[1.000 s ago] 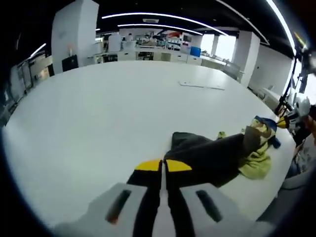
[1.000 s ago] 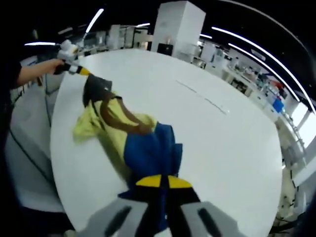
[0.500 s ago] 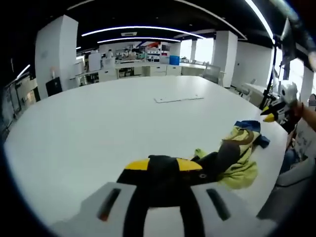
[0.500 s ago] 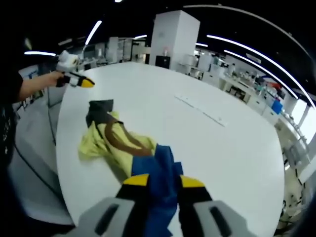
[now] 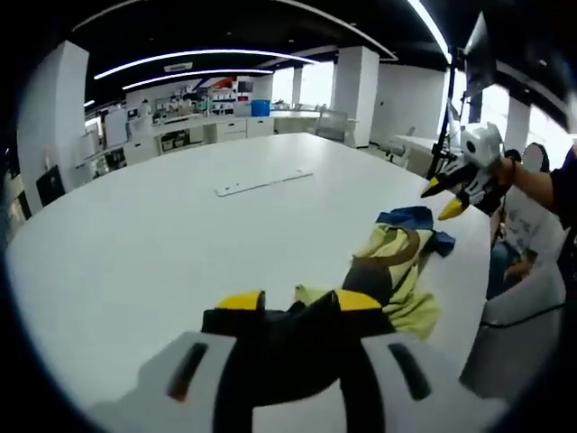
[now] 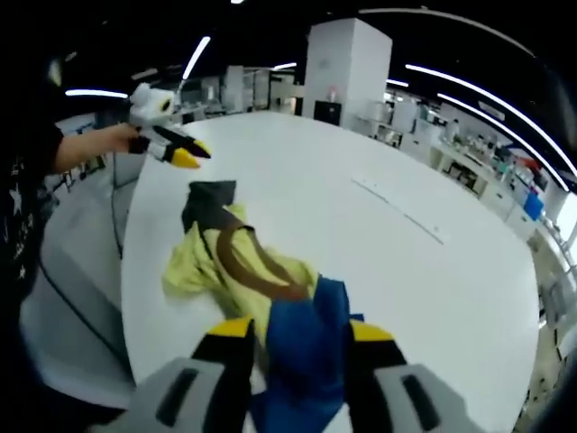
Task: Fold the garment on the visible template until the final outline fits inside the template.
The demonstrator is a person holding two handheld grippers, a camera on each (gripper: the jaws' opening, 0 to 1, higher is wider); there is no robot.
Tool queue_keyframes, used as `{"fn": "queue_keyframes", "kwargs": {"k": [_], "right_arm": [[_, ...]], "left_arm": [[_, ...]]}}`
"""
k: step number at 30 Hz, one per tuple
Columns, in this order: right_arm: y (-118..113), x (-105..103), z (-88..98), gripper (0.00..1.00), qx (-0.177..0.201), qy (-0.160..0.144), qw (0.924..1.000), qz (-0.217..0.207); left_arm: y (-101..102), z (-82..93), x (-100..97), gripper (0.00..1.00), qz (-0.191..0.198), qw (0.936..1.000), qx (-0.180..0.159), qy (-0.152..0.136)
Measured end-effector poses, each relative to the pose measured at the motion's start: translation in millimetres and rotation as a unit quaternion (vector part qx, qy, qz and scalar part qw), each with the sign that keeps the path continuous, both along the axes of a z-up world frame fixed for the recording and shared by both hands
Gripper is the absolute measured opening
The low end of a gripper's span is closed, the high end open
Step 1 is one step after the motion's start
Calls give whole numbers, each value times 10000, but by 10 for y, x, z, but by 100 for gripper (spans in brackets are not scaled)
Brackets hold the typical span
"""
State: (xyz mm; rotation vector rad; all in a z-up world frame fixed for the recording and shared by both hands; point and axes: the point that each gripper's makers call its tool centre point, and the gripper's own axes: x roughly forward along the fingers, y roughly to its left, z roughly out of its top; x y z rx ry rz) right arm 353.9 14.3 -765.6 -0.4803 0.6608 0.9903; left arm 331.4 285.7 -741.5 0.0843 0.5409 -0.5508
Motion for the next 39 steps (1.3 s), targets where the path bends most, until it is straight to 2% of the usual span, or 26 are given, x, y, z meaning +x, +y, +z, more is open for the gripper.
{"fn": "queue_keyframes", "kwargs": {"k": [3, 8, 13, 18, 27, 31, 32, 34, 39], "right_arm": [[-9, 15, -62, 37, -47, 87, 9999, -16], [0, 28, -83, 36, -64, 176, 9998, -33], [-45, 77, -127, 31, -119, 241, 9996, -115], [-118, 96, -194, 26, -242, 312, 9991, -174], [-246, 126, -303, 17, -541, 414, 9974, -242], [-300, 127, -357, 11, -623, 472, 9966, -268], [-308, 120, -362, 9, -615, 498, 9965, -277], [-334, 111, -372, 7, -627, 534, 9960, -333], [-388, 90, -390, 0, -718, 533, 9954, -345]], "left_arm": [[-134, -20, -16, 34, -212, 9996, -154, 71], [-275, -110, -33, 37, -508, 9982, -205, 256], [-393, -219, -73, 36, -764, 9957, -237, 478], [-425, -389, -92, 33, -950, 9930, -84, 690], [-416, -608, -95, 24, -976, 9903, 108, 987], [-363, -694, -68, 17, -829, 9900, 77, 1135], [-351, -715, -89, 14, -742, 9892, 37, 1266], [-326, -750, -82, 7, -676, 9889, 50, 1326], [-329, -782, -97, 4, -668, 9879, 10, 1400]]}}
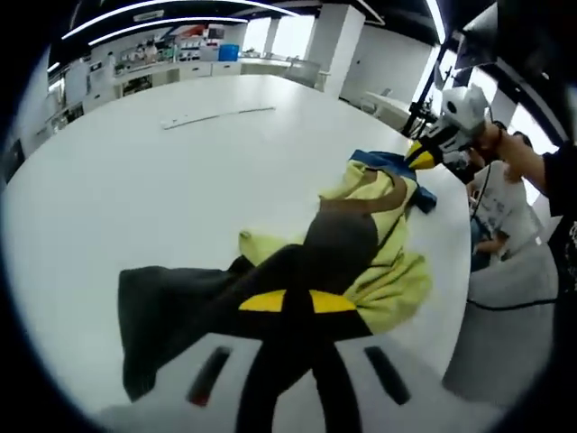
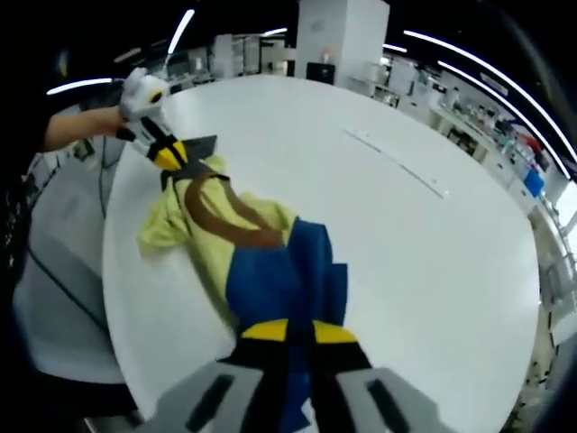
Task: Fold the garment on the visible template until the final outline fits inside the template.
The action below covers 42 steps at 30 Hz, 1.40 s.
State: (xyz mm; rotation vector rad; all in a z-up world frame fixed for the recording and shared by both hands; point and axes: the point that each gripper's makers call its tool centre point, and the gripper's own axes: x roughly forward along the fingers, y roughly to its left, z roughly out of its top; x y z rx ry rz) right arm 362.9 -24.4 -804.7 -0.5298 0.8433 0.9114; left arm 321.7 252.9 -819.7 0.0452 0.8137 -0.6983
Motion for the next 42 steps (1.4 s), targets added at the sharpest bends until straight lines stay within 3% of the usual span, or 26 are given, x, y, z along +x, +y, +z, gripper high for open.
{"fn": "queue_keyframes", "kwargs": {"k": [4, 9, 14, 23, 25, 31, 36, 42], "right_arm": [[-7, -23, 3, 0, 13, -3, 10000, 22], [34, -83, 100, 0, 145, -178, 9994, 259], [2, -29, 189, 0, 242, -340, 9988, 272], [16, 11, 386, 0, 394, -626, 9970, 210], [19, 45, 433, 0, 414, -715, 9964, 209], [72, 137, 704, 0, 681, -976, 9928, 97], [134, 204, 919, 0, 785, -1164, 9899, 176], [158, 348, 1038, 0, 778, -1351, 9876, 195]], "left_arm": [[-4, -35, -18, 0, -19, 9999, 89, 61], [13, 4, -16, 0, -91, 9993, 327, -144], [3, 179, -38, 0, -87, 9977, 480, -462], [27, 476, -35, 0, 59, 9954, 419, -858], [60, 524, 46, 0, 147, 9942, 387, -990], [118, 900, 186, 0, 311, 9874, 384, -1506], [204, 1070, 306, 0, 535, 9847, 201, -1649], [305, 1209, 504, 0, 834, 9792, 65, -1850]]}}
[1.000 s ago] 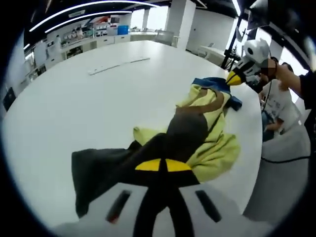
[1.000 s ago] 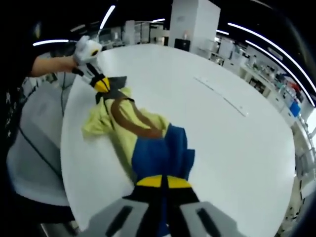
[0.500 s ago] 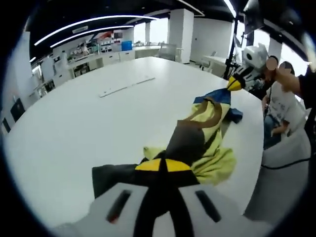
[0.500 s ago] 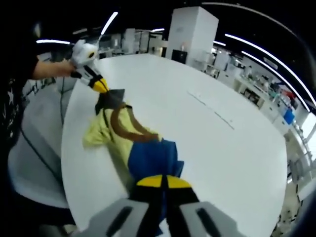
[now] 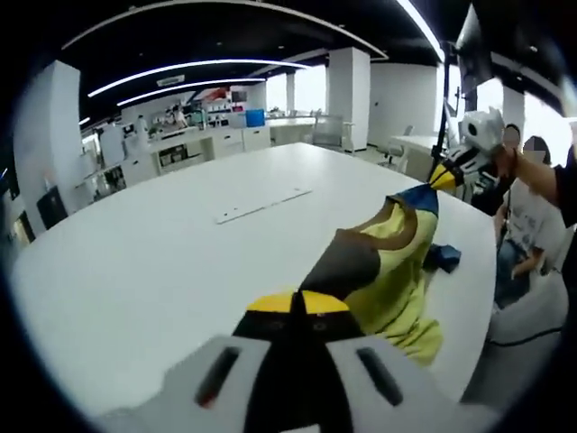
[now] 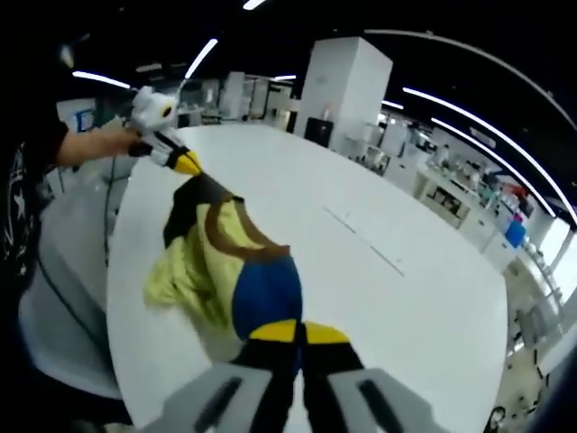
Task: Fold the garment on the visible template until the final outline fits inside the template.
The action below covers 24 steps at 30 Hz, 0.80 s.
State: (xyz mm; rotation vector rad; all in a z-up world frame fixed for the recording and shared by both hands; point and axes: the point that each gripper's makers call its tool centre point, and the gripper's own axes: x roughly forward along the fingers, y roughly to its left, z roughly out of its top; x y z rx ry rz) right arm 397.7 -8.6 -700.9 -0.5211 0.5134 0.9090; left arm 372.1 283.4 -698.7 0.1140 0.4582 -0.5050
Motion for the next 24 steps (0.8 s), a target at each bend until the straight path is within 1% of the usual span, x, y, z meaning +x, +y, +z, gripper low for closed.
{"fn": "queue_keyframes", "kwargs": {"k": [3, 5, 7, 8, 9, 11, 12, 13, 15, 16, 17, 18, 19, 20, 22, 23, 24], "right_arm": [[21, 87, 87, 0, 68, -133, 9999, -50], [30, 170, 138, 0, 118, -255, 9995, -119], [31, 256, 181, 0, 168, -339, 9990, -244], [31, 289, 196, 0, 172, -389, 9987, -280], [24, 367, 213, 0, 141, -510, 9980, -339], [14, 446, 219, 0, 135, -595, 9971, -456], [20, 493, 213, 0, 153, -611, 9968, -486], [14, 529, 208, 0, 179, -611, 9965, -546], [18, 591, 208, 0, 227, -643, 9957, -633], [28, 636, 214, 0, 263, -678, 9950, -686], [37, 660, 219, 0, 288, -688, 9947, -708], [46, 708, 225, 0, 329, -714, 9939, -769], [47, 751, 221, 0, 351, -730, 9933, -820], [53, 810, 211, 0, 395, -721, 9926, -888], [54, 889, 184, 0, 567, -597, 9901, -1137], [60, 943, 185, 0, 681, -576, 9882, -1245], [67, 986, 178, 0, 706, -589, 9878, -1259]], "left_arm": [[26, 135, 130, 0, 244, 9992, -245, -187], [50, 204, 227, 0, 396, 9982, -341, -304], [67, 262, 317, 0, 563, 9965, -473, -393], [67, 270, 336, 0, 578, 9962, -501, -407], [59, 295, 382, 0, 640, 9950, -627, -431], [41, 318, 481, 0, 829, 9912, -938, -433], [55, 313, 516, 0, 888, 9912, -863, -467], [78, 300, 563, 0, 1028, 9901, -840, -455], [95, 300, 633, 0, 1168, 9879, -871, -525], [152, 283, 692, 0, 1389, 9852, -827, -577], [170, 259, 725, 0, 1471, 9844, -787, -566], [142, 243, 766, 0, 1453, 9848, -750, -582], [154, 238, 802, 0, 1519, 9836, -777, -591], [149, 239, 852, 0, 1643, 9807, -866, -617], [157, 224, 943, 0, 1719, 9789, -906, -639], [161, 222, 964, 0, 1754, 9780, -921, -645], [160, 219, 1021, 0, 1794, 9772, -919, -671]]}}
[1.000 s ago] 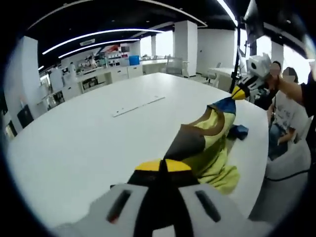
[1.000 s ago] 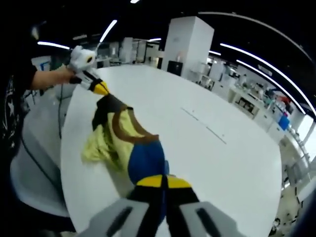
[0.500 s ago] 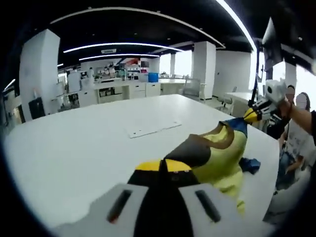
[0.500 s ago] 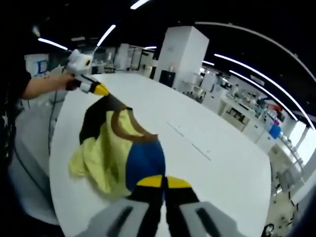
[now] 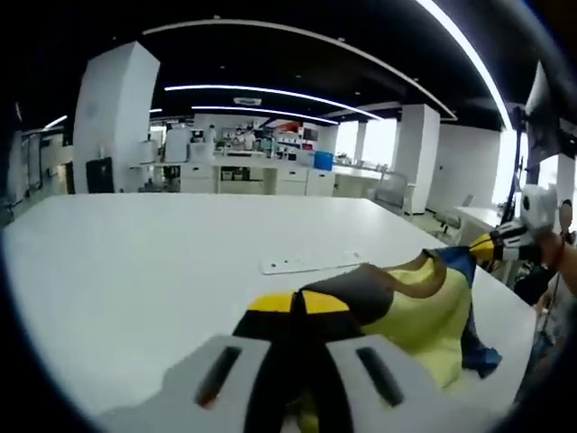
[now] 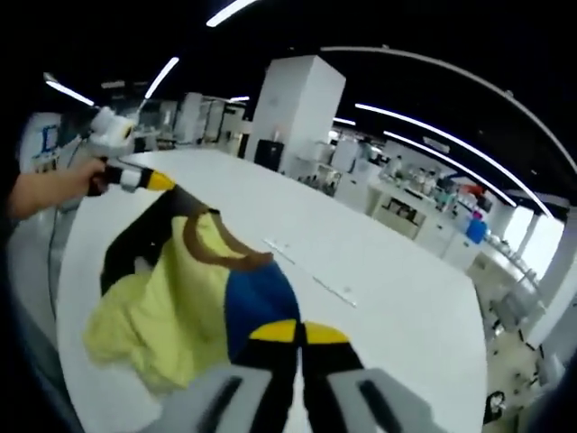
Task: Fold the garment on the visible template until the final outline fits inside the template.
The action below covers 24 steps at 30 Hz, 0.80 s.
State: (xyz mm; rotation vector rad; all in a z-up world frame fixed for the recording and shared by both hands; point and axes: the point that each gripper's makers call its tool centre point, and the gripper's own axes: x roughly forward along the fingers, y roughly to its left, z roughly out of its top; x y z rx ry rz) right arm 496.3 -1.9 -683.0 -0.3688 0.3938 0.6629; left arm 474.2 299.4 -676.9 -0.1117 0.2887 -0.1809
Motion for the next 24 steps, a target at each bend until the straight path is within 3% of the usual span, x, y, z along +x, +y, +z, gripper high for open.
{"fn": "queue_keyframes", "kwargs": {"k": [3, 9, 12, 18, 22, 24], "right_arm": [[21, 175, -52, 0, 285, 55, 9991, -303], [57, 575, -207, 0, 451, 38, 9963, -728], [53, 734, -333, 0, 488, 97, 9941, -961], [65, 1032, -681, 0, 492, 278, 9898, -1305], [73, 1120, -869, 0, 348, 312, 9883, -1453], [59, 1164, -996, 0, 211, 347, 9866, -1581]], "left_arm": [[-16, -27, 119, 0, 131, 9999, -4, -32], [11, -182, 436, 0, 321, 9994, 96, -27], [-18, -344, 596, 0, 283, 9993, 236, 20], [49, -693, 807, 0, 450, 9982, 149, 354], [51, -885, 949, 0, 436, 9978, 202, 466], [36, -980, 1009, 0, 550, 9965, -232, 580]]}}
